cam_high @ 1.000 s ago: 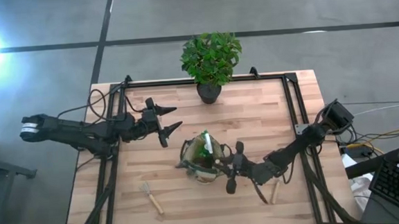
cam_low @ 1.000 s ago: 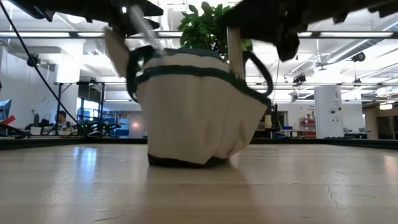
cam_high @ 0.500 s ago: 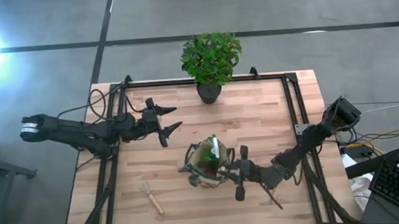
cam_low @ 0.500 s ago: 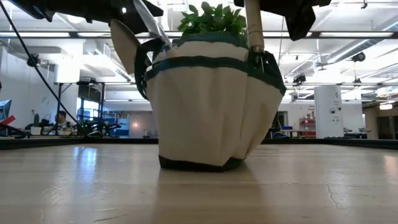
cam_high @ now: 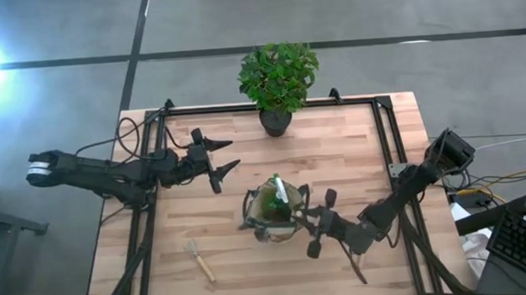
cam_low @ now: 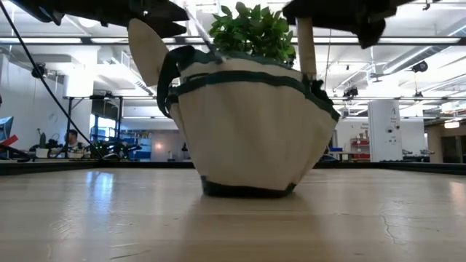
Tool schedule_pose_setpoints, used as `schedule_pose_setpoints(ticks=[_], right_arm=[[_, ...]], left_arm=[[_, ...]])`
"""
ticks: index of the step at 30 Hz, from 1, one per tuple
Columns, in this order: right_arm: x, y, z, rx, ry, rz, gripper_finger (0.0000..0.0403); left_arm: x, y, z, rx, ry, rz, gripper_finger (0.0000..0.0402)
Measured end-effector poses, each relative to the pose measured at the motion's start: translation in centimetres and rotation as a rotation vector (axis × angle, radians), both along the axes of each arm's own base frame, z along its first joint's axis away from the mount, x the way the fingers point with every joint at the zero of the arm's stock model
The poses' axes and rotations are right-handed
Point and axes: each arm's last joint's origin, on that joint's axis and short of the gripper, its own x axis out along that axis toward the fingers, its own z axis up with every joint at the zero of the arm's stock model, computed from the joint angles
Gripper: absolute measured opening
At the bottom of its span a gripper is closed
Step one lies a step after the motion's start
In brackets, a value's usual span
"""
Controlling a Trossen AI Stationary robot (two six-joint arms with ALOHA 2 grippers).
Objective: Pick & Place Garden tools in Gardening bag
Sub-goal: Put the brown trowel into the green gardening bag
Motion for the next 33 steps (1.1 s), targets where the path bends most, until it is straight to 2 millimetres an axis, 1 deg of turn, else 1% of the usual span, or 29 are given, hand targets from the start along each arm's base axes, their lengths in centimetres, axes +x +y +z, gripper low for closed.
schedule_pose_setpoints(ticks=[4,6,8,10,14,16,19,22,24,29,33], right_arm=[[-0.1,-0.4,-0.5,-0.082,0.012,-0.181,0.0057],[0.0,-0.9,-0.6,-0.095,0.01,-0.239,0.0057],[0.3,-1.1,-0.7,-0.073,0.005,-0.229,0.0057],[0.6,-1.3,-0.7,-0.025,-0.006,-0.181,0.0057],[0.4,-0.9,-0.7,0.019,-0.023,-0.147,0.0057],[0.1,-0.5,-0.6,0.003,-0.029,-0.179,0.0057],[-0.1,-0.2,0.0,-0.08,-0.015,-0.25,0.0057],[0.1,-0.1,0.4,-0.095,-0.008,-0.244,0.0057],[0.1,-0.1,0.4,-0.074,-0.012,-0.217,0.0057],[-0.1,-0.2,-0.7,-0.021,-0.012,-0.213,0.0057],[-0.3,0.1,-0.8,0.003,-0.024,-0.203,0.0057]], left_arm=[[-0.1,0.1,0.1,0.013,-0.002,0.053,0.0284],[-0.1,0.2,0.1,0.021,-0.001,0.063,0.0284],[-0.1,0.2,0.1,0.025,0.0,0.062,0.0284],[-0.1,0.2,0.1,0.025,0.0,0.062,0.0284],[-0.1,0.2,0.1,0.024,0.002,0.062,0.0284],[-0.1,0.2,0.1,0.024,0.002,0.062,0.0284],[-0.1,0.2,0.1,0.028,0.003,0.061,0.0284],[-0.1,0.2,0.1,0.026,0.004,0.061,0.0284],[-0.1,0.2,0.1,0.024,0.005,0.061,0.0284],[-0.1,0.2,0.0,0.024,0.009,0.061,0.0284],[-0.1,0.2,0.0,0.024,0.01,0.061,0.0284]])
